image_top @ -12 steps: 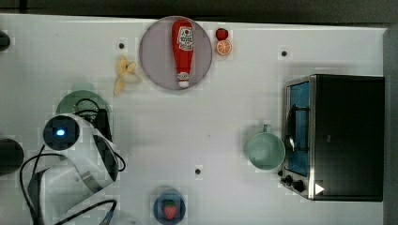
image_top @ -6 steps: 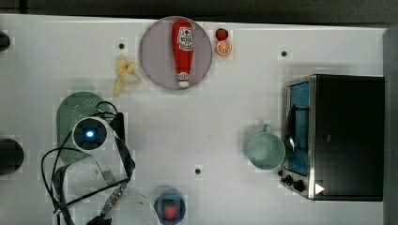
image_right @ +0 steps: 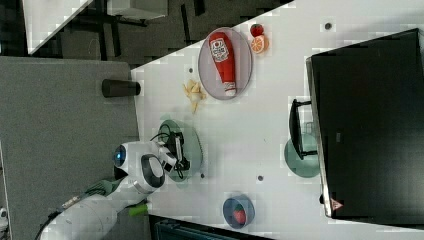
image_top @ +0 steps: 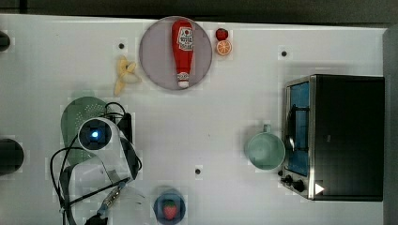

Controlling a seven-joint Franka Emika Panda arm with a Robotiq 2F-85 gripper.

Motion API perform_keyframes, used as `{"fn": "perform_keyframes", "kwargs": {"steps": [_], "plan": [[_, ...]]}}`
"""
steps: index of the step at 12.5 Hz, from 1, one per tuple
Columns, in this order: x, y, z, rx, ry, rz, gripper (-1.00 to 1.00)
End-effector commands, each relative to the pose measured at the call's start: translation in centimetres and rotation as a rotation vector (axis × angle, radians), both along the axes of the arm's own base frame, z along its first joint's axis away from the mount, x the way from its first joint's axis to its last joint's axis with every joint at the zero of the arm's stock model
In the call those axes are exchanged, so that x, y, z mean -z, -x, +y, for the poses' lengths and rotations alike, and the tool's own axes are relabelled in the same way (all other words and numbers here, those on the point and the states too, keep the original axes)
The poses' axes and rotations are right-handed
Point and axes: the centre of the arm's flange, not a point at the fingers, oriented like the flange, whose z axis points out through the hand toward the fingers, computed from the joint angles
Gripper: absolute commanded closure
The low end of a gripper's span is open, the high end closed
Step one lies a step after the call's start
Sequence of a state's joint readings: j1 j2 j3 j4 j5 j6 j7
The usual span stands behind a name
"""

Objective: Drag strainer left to right.

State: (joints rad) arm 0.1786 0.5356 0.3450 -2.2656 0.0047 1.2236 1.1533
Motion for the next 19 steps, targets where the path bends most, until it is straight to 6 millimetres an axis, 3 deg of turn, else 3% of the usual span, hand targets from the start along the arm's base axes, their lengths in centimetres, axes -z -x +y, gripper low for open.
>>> {"fn": "perform_keyframes", "kwargs": {"steps": [1, 8, 19], "plan": [[-0.6, -2.4, -2.4, 0.091, 0.005, -0.029, -1.00], [-0.7, -4.4, -8.2, 0.165, 0.060, -0.049, -1.00], [-0.6, -3.2, -19.6, 0.118, 0.148, -0.030, -1.00]]}}
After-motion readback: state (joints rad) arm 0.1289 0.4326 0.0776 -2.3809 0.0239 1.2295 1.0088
